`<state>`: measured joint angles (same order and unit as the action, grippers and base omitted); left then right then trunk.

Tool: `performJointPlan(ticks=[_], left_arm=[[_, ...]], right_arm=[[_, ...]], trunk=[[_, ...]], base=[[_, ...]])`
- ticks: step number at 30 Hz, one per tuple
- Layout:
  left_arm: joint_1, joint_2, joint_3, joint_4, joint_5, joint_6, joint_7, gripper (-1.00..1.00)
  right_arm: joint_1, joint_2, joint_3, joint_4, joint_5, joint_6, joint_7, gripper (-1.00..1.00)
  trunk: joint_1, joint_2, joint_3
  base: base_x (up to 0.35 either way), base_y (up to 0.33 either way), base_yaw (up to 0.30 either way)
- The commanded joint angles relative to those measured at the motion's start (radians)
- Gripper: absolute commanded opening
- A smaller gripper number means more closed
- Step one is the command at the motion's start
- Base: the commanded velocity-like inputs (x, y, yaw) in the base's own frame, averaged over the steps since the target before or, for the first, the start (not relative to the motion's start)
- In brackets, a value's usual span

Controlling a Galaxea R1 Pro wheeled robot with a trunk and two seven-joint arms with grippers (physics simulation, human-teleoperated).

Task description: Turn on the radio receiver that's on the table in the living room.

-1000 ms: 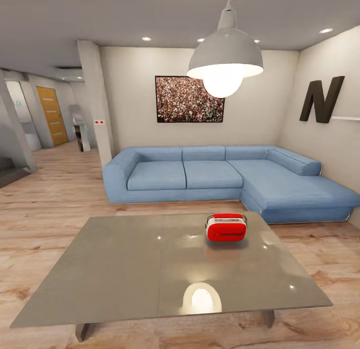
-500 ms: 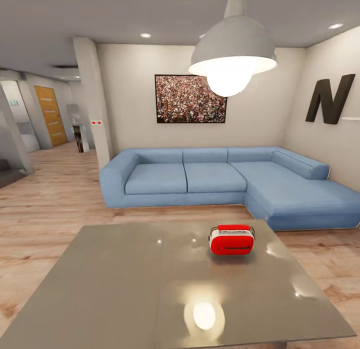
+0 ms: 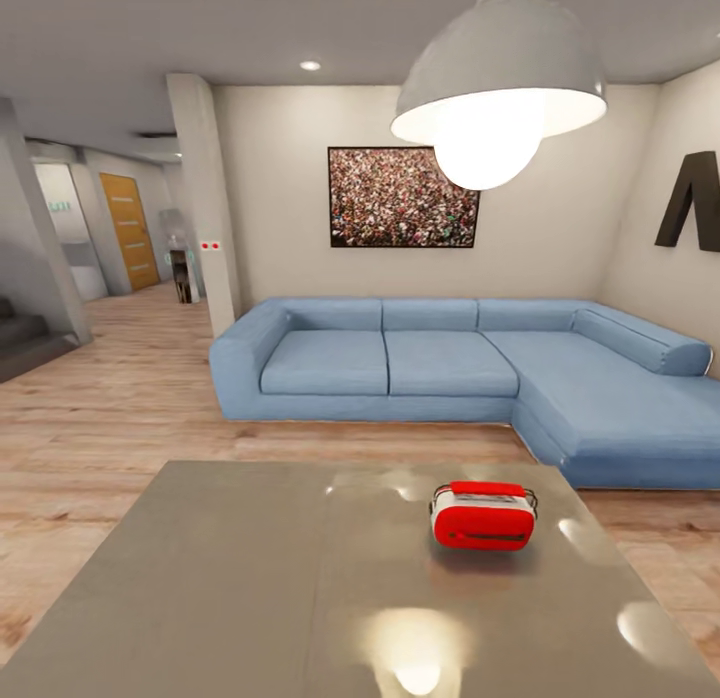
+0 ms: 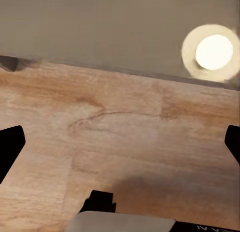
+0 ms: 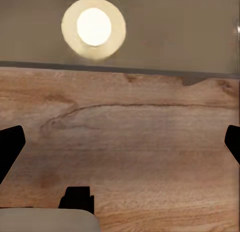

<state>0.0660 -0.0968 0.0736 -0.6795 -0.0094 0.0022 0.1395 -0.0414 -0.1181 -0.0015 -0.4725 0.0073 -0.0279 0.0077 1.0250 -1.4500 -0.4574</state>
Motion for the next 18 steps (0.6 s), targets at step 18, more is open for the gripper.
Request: performJointPlan(ticks=[18], left_arm=[[0.000, -0.003, 0.000, 0.000, -0.001, -0.002, -0.001, 1.00]], right_arm=[[0.000, 0.000, 0.000, 0.000, 0.000, -0.001, 0.000, 1.00]], trunk=[[0.000, 0.000, 0.000]], base=[[0.023, -0.019, -0.176]])
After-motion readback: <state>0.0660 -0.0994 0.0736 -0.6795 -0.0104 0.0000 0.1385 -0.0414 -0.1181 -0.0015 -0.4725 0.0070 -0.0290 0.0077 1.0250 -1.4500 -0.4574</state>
